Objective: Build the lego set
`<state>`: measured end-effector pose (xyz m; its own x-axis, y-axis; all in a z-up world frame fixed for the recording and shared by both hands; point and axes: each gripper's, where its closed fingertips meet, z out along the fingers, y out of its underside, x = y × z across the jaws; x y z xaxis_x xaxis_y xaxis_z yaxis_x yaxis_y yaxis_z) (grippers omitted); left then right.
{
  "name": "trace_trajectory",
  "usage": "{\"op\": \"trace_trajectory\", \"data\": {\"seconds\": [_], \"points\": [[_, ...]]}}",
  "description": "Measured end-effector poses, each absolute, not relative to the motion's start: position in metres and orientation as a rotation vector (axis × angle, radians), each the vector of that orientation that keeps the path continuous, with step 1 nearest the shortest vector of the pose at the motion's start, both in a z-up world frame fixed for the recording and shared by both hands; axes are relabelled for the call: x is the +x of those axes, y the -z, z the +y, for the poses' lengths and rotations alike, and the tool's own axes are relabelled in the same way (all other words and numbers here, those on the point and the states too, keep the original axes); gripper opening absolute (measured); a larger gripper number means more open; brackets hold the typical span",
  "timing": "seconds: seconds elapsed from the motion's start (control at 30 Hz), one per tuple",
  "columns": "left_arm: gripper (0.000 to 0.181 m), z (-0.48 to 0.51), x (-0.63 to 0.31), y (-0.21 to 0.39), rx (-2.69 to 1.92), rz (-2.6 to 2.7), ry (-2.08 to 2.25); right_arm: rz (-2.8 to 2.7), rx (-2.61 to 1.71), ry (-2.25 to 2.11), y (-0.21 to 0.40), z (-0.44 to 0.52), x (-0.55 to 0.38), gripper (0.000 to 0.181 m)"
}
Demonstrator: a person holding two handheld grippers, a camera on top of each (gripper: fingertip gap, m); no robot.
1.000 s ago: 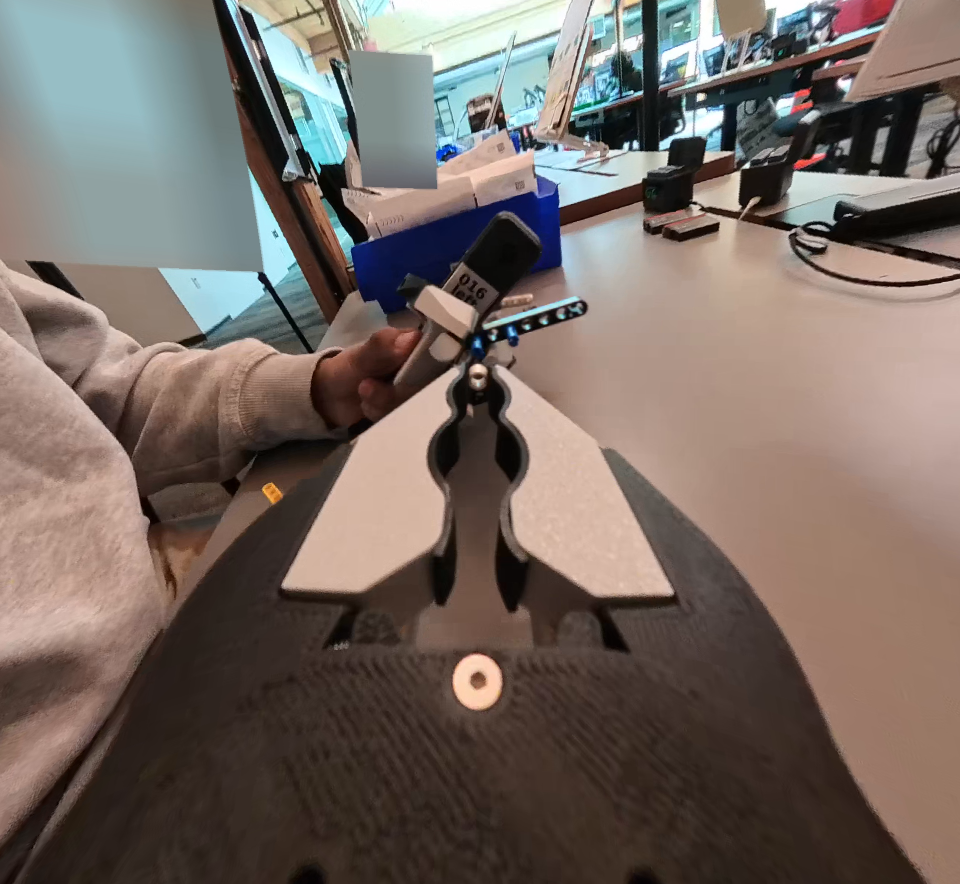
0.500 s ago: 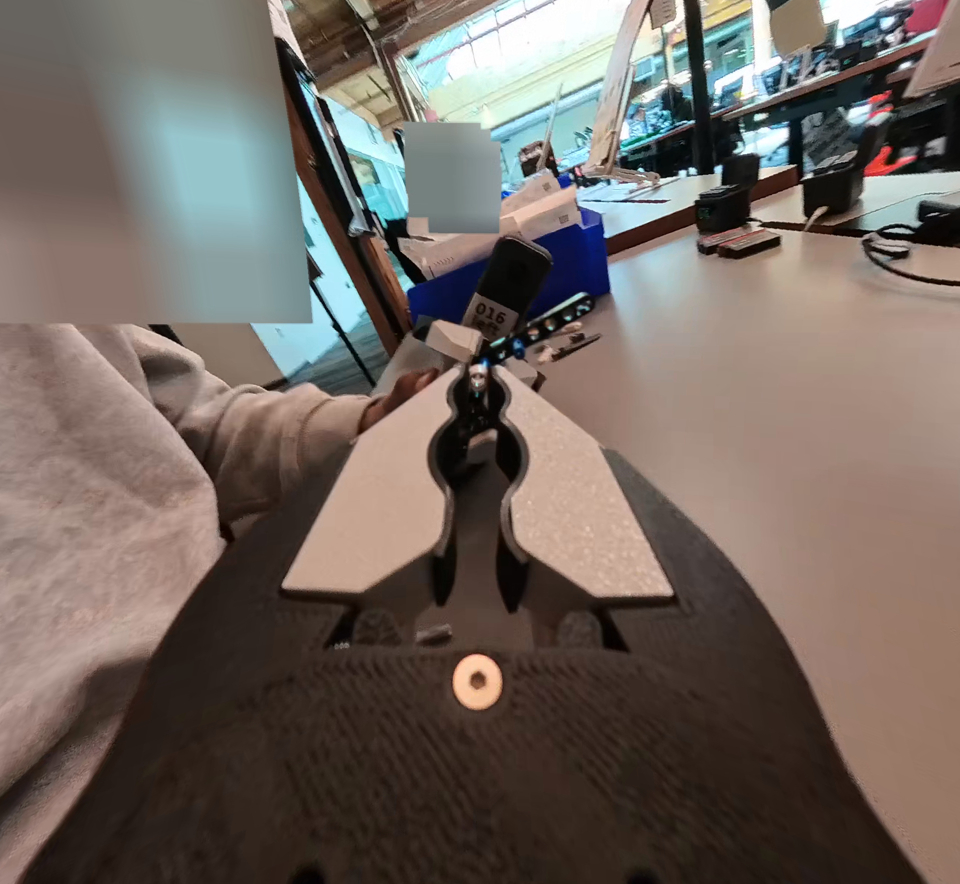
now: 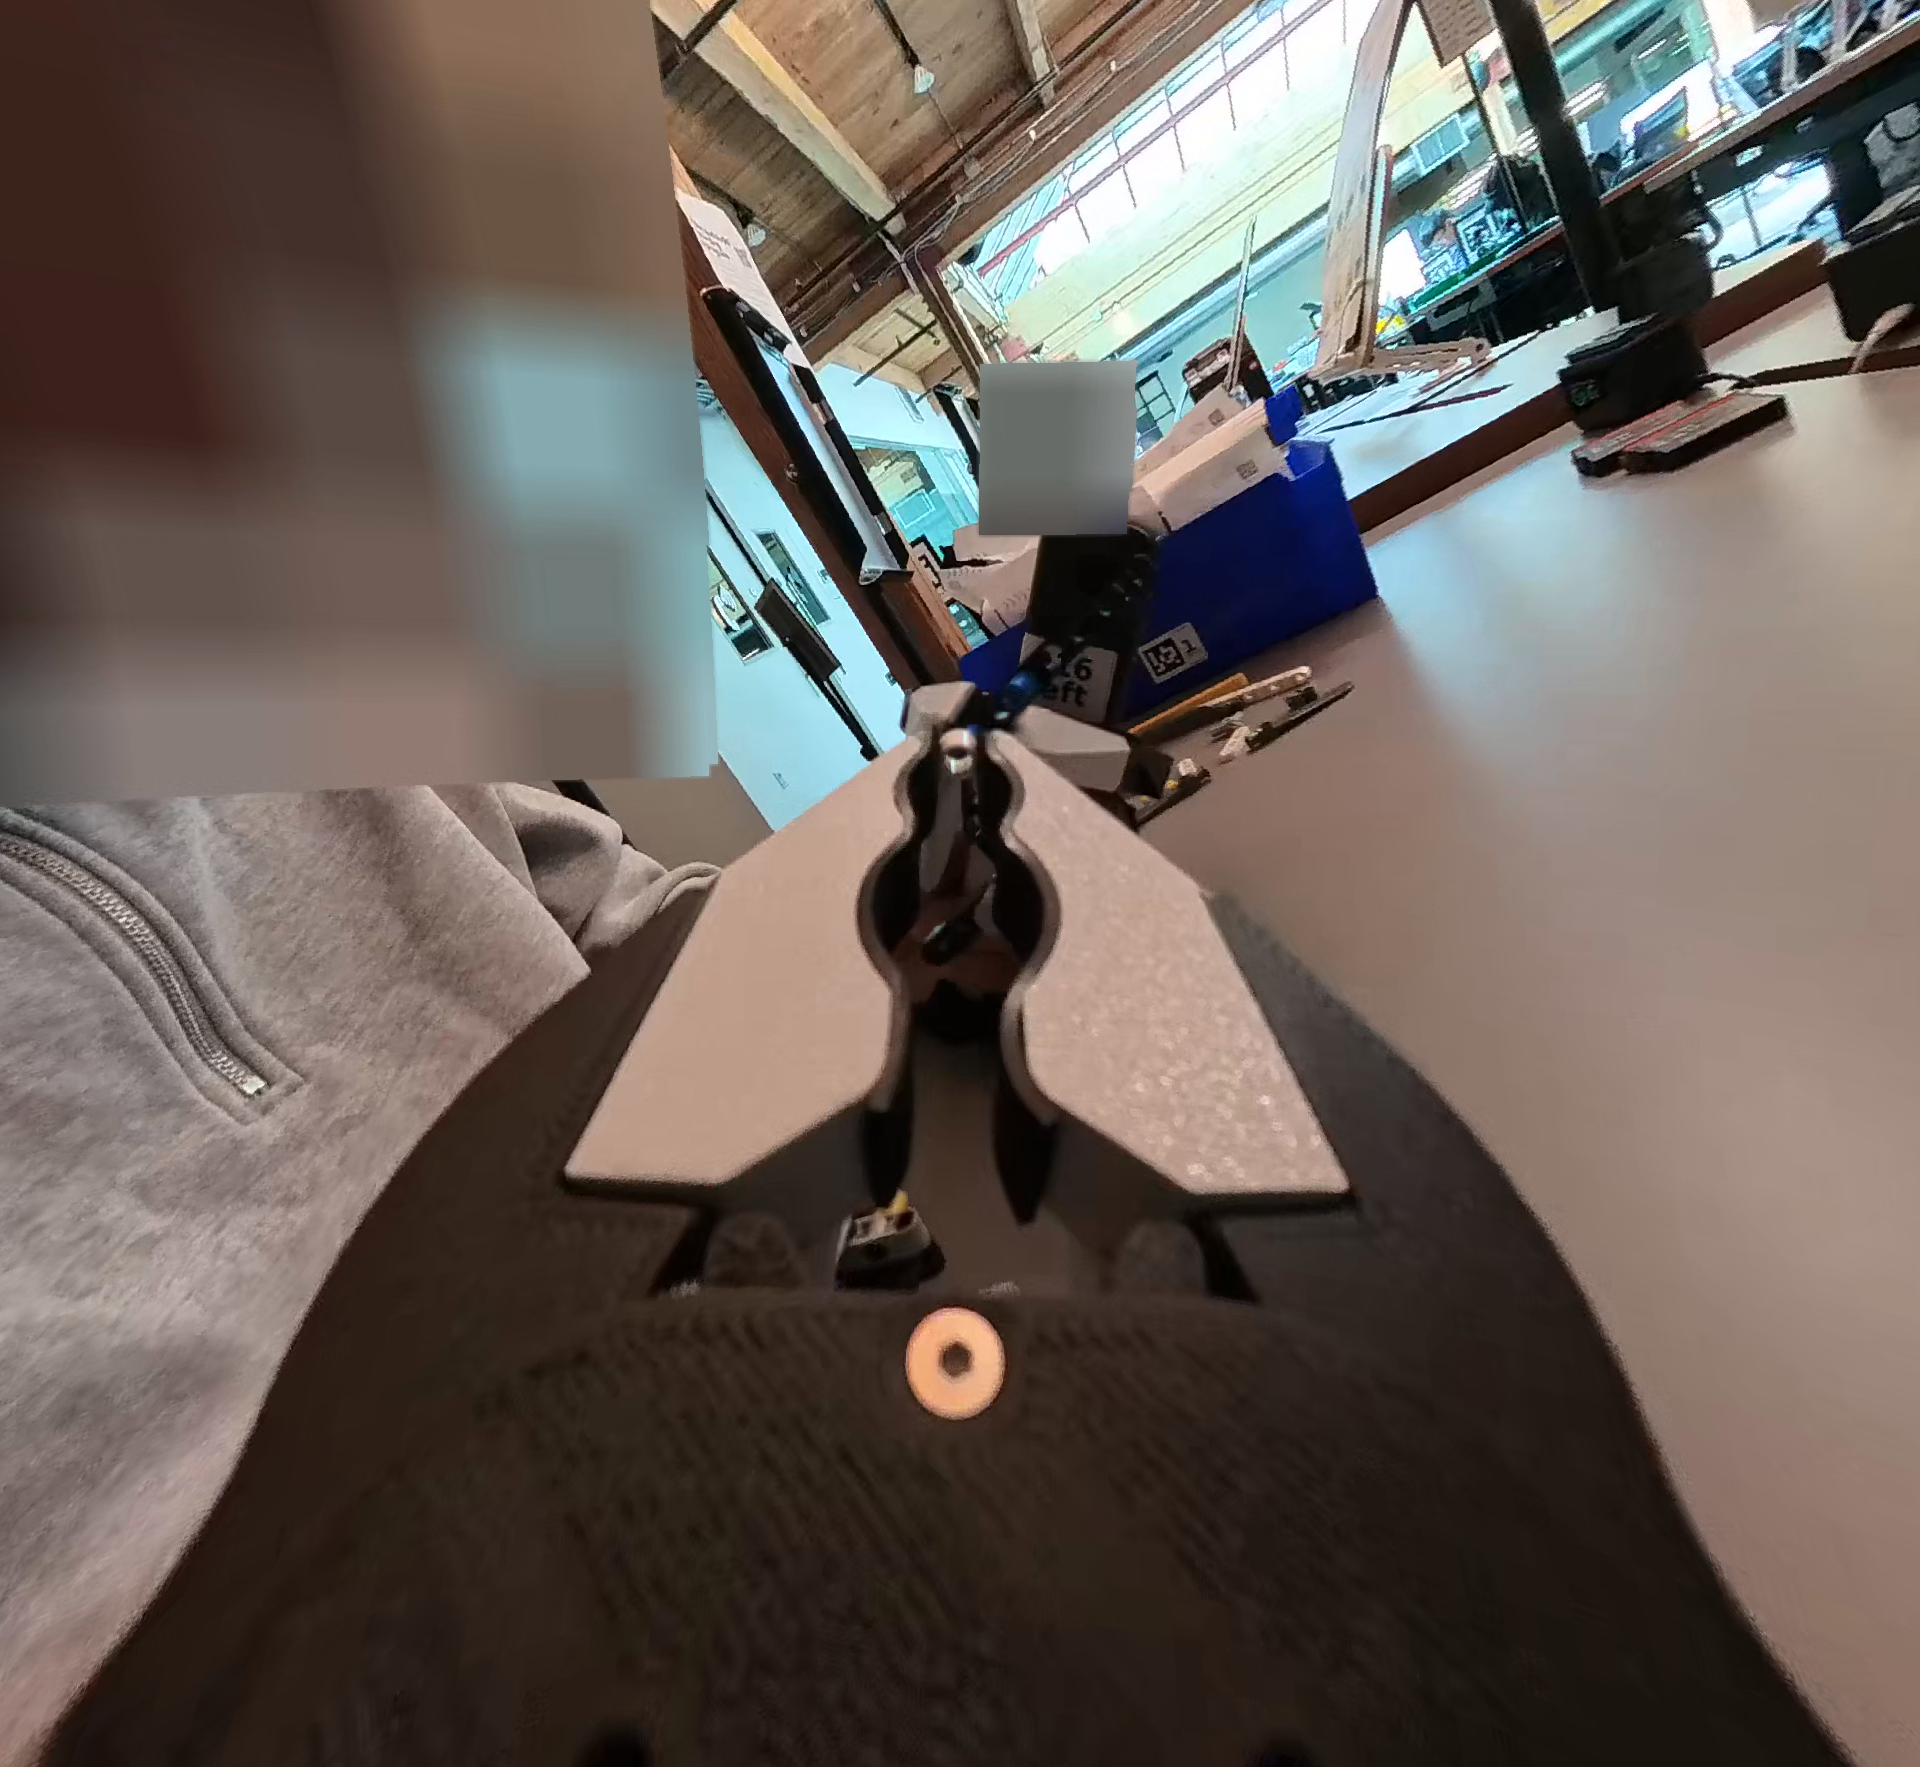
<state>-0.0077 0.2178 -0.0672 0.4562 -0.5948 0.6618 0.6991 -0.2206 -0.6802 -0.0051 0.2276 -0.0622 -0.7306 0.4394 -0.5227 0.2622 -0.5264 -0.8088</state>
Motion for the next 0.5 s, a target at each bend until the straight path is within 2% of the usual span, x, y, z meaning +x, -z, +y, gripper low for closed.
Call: {"op": "trace_trajectory", "data": {"seconds": [0.27,0.5], "points": [[0.007,0.2161,-0.0049,0.0645,-1.331,-0.065,1.168,-1.505,-1.107,-2.399,0.0644,0.2216,-0.0056,0.004],[0.007,0.2203,-0.0099,0.0694,-1.351,-0.114,1.181,-1.574,-1.060,-2.210,0.0678,0.2167,-0.0092,0.004]]}}
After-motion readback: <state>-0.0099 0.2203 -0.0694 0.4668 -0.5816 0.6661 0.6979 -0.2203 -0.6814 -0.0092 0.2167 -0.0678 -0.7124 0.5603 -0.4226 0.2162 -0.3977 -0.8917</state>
